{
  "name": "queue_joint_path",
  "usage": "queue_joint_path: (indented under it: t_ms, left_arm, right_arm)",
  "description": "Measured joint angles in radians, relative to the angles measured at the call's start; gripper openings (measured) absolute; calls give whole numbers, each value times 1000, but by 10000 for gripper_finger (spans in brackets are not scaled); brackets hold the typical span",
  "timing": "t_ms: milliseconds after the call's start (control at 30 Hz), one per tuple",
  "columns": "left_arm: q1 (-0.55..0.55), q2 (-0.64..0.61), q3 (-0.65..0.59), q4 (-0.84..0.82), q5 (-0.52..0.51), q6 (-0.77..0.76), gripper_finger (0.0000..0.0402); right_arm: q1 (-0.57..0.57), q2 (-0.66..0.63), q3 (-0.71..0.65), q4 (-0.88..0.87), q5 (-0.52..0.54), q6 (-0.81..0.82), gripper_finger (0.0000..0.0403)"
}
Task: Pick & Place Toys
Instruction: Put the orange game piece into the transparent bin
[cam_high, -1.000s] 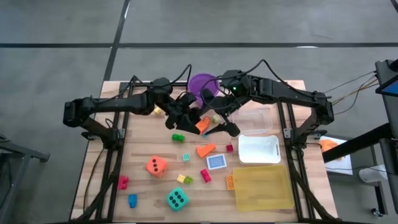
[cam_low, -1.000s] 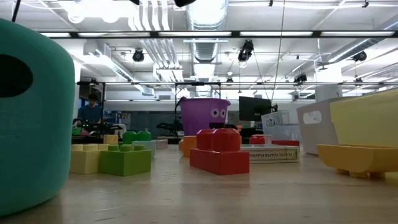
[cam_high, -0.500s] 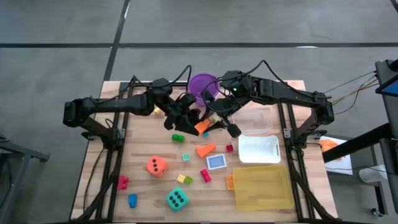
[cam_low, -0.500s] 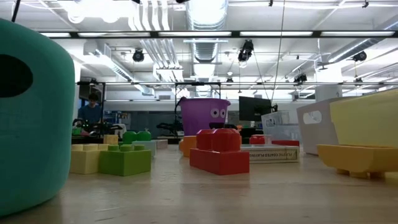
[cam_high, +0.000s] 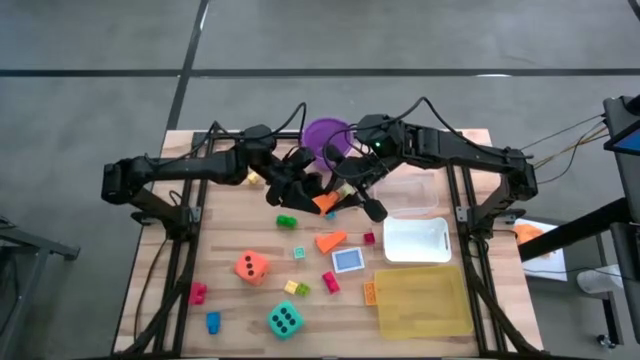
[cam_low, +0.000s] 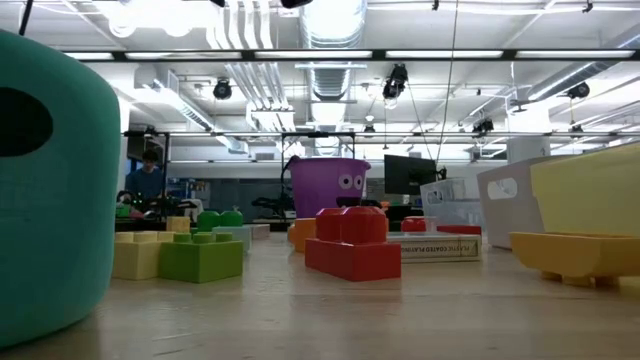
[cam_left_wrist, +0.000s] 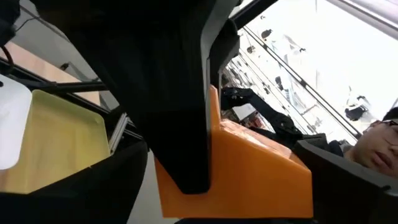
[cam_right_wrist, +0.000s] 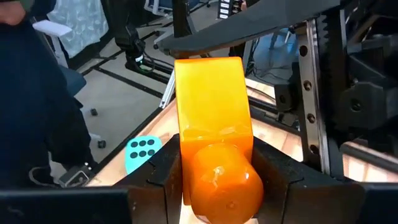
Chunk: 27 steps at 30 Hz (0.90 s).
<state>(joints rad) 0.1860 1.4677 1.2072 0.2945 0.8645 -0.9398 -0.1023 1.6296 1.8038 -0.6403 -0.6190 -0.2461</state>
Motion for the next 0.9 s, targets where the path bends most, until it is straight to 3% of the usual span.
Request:
queue_joint_path:
  t_ms: [467, 667, 900]
  left_arm:
    - [58, -104, -1, -122, -7, -58, 364]
    - [92, -183, -2, -321, -35, 27, 364]
    - [95, -268, -2, -611, -184, 154, 364]
  right_arm:
    - [-1, -68, 0, 7, 18, 136, 127]
    - [-4, -89, 0, -23, 102, 174, 127]
    - [-42, -136, -18, -143, 262, 293, 127]
